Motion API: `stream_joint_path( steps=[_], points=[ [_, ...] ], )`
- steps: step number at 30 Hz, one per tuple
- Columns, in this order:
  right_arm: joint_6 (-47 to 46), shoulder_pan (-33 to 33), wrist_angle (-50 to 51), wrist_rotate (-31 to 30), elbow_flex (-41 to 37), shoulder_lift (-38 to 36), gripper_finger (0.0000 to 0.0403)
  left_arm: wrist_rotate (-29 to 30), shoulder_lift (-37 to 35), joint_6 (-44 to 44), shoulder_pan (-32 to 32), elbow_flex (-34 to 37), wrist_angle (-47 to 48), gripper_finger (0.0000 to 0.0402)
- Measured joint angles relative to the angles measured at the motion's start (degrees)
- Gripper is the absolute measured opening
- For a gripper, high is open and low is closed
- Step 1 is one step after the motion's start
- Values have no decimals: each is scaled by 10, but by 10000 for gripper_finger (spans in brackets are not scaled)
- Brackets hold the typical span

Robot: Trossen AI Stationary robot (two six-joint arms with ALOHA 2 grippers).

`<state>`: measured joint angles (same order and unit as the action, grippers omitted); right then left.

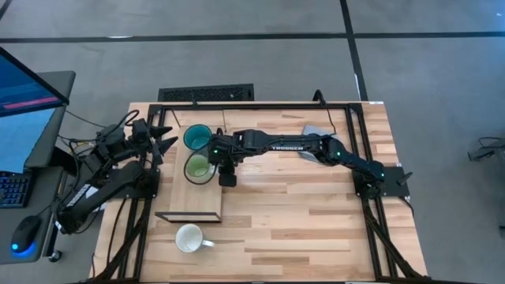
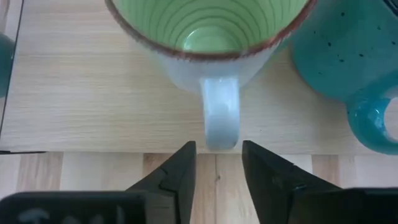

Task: Stack small to large cups/mugs on shelf
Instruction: Put the green mug on the shelf, then put the white mug on the shelf

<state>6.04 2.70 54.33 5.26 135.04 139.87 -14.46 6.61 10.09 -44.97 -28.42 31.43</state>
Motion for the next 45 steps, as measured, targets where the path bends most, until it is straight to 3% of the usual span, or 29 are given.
stream_joint_path(
  steps=[8, 19, 31, 35, 40, 45],
  points=[
    [0, 0, -2, 0, 0, 0, 172, 0, 0, 0, 0, 0, 0, 248],
    [0, 0, 3, 0, 0, 0, 168, 0, 0, 0, 0, 0, 0, 248],
    [-11, 5, 197, 5, -1, -3, 166, 0, 0, 0, 0, 0, 1, 248],
    [-20, 4, 218, 7, -1, -37, 168, 0, 0, 0, 0, 0, 1, 248],
    [-50, 10, 170, 4, 0, -104, 167, 1, 0, 0, 0, 0, 1, 248],
    [-61, 21, 131, -37, 0, -174, 167, 3, 0, 0, 0, 0, 1, 248]
  ],
)
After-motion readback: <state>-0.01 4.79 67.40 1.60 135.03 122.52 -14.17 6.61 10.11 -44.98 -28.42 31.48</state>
